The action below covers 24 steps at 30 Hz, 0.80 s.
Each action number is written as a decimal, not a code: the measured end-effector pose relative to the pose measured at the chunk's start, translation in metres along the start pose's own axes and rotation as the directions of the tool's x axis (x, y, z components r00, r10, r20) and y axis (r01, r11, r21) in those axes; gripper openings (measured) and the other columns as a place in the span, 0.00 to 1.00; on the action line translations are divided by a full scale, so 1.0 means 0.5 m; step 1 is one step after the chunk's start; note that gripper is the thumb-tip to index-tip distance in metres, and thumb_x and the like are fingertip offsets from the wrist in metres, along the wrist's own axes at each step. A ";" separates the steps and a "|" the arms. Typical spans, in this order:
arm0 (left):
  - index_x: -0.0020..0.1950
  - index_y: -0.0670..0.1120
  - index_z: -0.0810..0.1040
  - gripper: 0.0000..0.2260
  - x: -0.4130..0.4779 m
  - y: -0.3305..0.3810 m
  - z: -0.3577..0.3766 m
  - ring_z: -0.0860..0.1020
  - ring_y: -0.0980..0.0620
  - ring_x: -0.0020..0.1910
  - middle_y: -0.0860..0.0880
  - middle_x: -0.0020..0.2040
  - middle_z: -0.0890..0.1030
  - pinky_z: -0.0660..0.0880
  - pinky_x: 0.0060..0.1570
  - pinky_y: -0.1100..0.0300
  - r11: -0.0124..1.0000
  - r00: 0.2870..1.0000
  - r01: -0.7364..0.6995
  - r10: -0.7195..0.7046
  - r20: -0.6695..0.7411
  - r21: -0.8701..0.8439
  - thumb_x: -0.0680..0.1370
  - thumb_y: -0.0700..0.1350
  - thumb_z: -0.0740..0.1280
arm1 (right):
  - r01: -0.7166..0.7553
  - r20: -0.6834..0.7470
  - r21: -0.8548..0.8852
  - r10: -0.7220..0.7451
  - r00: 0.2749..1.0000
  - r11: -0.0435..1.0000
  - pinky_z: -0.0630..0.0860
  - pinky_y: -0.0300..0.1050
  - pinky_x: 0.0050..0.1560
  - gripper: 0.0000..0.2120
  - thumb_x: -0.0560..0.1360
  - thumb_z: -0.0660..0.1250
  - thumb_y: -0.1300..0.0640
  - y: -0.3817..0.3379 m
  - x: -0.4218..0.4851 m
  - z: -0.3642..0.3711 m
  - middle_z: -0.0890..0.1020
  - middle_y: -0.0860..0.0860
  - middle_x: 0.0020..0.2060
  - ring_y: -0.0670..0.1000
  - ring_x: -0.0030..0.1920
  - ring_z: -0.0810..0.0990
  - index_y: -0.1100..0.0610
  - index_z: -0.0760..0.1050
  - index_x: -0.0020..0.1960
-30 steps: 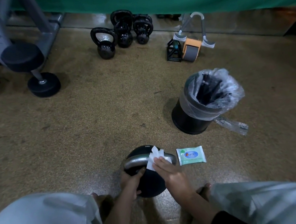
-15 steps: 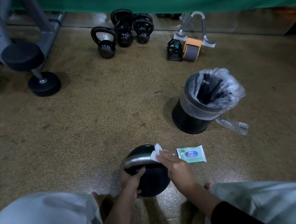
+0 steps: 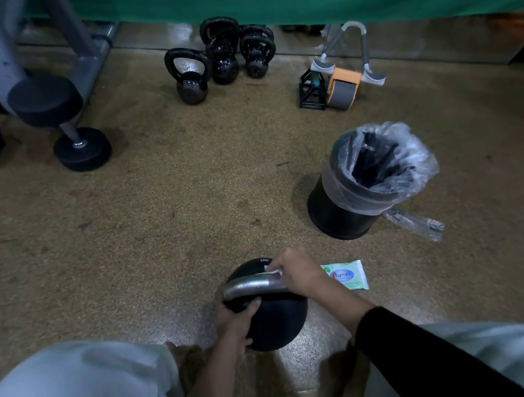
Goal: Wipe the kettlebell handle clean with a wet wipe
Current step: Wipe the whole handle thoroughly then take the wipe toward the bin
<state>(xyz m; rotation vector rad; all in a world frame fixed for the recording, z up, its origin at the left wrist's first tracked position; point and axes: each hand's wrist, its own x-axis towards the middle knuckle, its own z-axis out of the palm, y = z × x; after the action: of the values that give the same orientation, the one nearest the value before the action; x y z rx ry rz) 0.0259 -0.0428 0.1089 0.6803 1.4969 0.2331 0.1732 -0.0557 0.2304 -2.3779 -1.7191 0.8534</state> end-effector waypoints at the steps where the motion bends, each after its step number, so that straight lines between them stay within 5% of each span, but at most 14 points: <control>1: 0.67 0.50 0.69 0.30 0.000 -0.002 0.000 0.73 0.40 0.63 0.45 0.65 0.75 0.76 0.37 0.50 1.000 1.000 -0.003 0.003 0.002 0.000 0.68 0.50 0.78 | 0.005 0.032 -0.018 -0.005 0.999 1.000 0.72 0.41 0.57 0.15 0.75 0.63 0.62 -0.008 0.007 -0.003 0.83 0.53 0.55 0.54 0.57 0.79 0.51 0.81 0.58; 6: 0.68 0.49 0.69 0.31 0.000 0.000 -0.003 0.73 0.40 0.63 0.45 0.66 0.74 0.75 0.33 0.53 1.000 1.000 -0.012 0.012 -0.002 0.006 0.69 0.48 0.78 | -0.019 0.036 -0.035 0.021 0.999 0.999 0.74 0.41 0.57 0.16 0.75 0.63 0.63 0.002 -0.007 -0.002 0.83 0.52 0.55 0.54 0.55 0.80 0.50 0.81 0.57; 11: 0.67 0.49 0.71 0.28 -0.001 -0.003 -0.002 0.73 0.43 0.58 0.45 0.63 0.76 0.76 0.44 0.47 1.000 1.000 0.004 -0.004 0.025 -0.031 0.70 0.48 0.77 | -0.065 0.104 -0.083 0.074 0.992 0.994 0.73 0.43 0.57 0.14 0.75 0.62 0.63 -0.005 0.014 -0.026 0.82 0.53 0.56 0.54 0.57 0.78 0.53 0.82 0.56; 16: 0.67 0.48 0.69 0.28 -0.007 0.001 0.001 0.72 0.40 0.64 0.46 0.63 0.75 0.76 0.45 0.45 0.999 1.000 -0.004 0.005 0.018 -0.048 0.70 0.47 0.77 | 0.042 0.128 -0.110 -0.027 0.991 0.993 0.71 0.42 0.57 0.15 0.76 0.62 0.63 -0.030 0.008 -0.019 0.82 0.55 0.56 0.55 0.58 0.78 0.55 0.81 0.58; 24: 0.66 0.48 0.70 0.27 -0.012 0.006 -0.003 0.73 0.41 0.61 0.46 0.60 0.75 0.76 0.46 0.45 0.999 1.000 -0.002 0.003 0.021 -0.043 0.70 0.47 0.77 | -0.016 0.159 -0.124 0.036 0.987 0.992 0.72 0.44 0.58 0.14 0.76 0.62 0.63 -0.027 0.018 -0.040 0.81 0.56 0.57 0.55 0.60 0.76 0.56 0.81 0.57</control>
<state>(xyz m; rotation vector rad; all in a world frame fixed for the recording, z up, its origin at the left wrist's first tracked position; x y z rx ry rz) 0.0249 -0.0434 0.1155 0.6485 1.4672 0.2586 0.1730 -0.0377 0.2489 -2.4759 -1.8537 0.9975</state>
